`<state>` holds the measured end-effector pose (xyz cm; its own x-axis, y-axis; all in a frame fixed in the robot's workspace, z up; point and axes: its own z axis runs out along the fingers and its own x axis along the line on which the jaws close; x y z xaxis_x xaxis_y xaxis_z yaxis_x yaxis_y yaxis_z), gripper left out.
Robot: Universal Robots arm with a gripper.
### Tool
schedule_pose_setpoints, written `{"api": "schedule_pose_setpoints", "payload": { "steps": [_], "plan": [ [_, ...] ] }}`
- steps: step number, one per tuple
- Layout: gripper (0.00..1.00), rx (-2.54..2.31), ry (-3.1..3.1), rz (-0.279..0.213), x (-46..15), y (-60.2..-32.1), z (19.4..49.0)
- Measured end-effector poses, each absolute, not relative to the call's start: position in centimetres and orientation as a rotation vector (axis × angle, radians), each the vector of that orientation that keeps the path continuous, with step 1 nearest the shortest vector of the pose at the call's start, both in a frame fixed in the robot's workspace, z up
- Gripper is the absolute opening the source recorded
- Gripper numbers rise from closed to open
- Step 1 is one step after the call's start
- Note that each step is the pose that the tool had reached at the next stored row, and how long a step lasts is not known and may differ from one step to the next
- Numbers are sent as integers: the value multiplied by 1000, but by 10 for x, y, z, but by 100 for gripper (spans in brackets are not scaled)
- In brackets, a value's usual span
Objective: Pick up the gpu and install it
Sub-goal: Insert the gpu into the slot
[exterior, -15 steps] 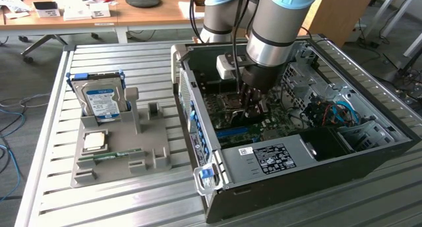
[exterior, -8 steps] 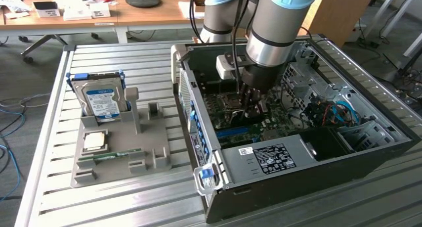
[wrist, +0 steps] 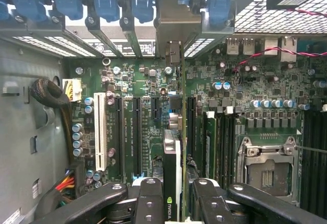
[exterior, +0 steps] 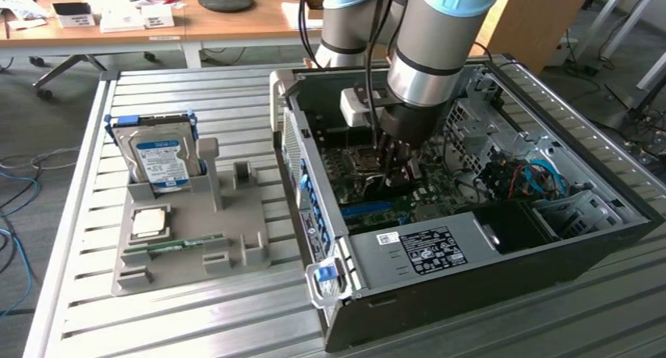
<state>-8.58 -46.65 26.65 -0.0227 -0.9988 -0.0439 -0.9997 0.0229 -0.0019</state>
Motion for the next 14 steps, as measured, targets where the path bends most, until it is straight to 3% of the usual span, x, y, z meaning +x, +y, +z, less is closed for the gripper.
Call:
{"api": "schedule_pose_setpoints", "payload": {
  "steps": [14],
  "plan": [
    [27, -2173, 2223, 46, -86, -467, 263]
  ]
}}
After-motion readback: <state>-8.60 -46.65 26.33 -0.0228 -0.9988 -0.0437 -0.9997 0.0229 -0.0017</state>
